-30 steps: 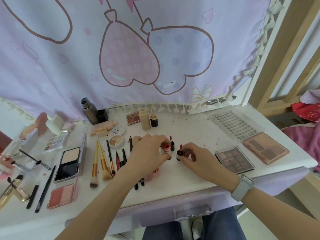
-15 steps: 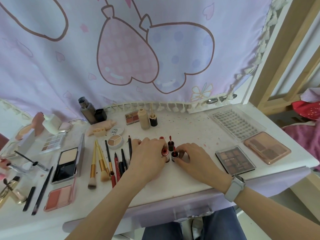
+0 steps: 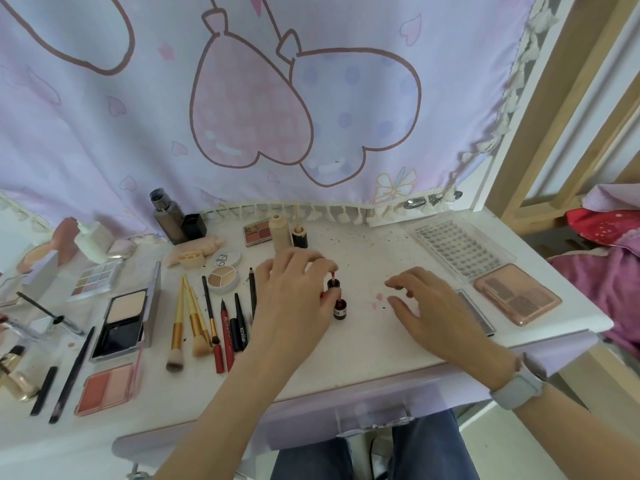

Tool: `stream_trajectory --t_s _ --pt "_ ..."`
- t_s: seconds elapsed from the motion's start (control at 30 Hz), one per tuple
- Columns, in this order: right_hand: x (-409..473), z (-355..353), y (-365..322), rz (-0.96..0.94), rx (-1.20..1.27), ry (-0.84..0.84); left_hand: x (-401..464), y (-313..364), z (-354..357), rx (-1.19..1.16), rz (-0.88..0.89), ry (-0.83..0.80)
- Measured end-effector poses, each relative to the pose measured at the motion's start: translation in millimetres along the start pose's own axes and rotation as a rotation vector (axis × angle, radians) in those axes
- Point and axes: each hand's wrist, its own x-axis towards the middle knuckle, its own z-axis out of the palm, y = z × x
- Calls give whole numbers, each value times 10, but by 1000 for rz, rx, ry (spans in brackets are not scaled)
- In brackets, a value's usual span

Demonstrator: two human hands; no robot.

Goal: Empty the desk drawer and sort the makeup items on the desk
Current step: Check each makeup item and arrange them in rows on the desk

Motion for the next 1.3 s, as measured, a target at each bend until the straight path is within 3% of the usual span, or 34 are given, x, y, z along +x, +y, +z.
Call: stream_trajectory --t_s 0.13,0.23,0.33,0.47,0.67,0.77,0.9,0.97,1.2,1.3 --pt "-186 -276 222 20 -223 -125 21 228 56 -88 79 57" --pt "-336 -367 338 48 -347 -201 -79 445 187 -181 134 -40" --pt "-471 -321 360 100 -407 -173 -203 594 447 -247 122 -193" --pt "-571 -196 351 112 -351 -121 -270 639 769 -282 43 -334" --pt "-551 -177 404 17 -5 -151 -348 615 956 -253 -14 -295" --pt "-546 -98 498 7 -154 -124 -349 585 960 -285 -45 -268" --pt "-455 -144 547 84 -259 -251 -341 583 924 -373 -122 -292" --pt "-390 -206 562 56 -168 -252 -327 596 888 -423 -157 -309" --pt "-289 -304 542 99 567 -363 -257 601 710 -809 -312 -445" --pt "-290 -314 529 102 670 -434 -239 577 665 -912 -313 -443"
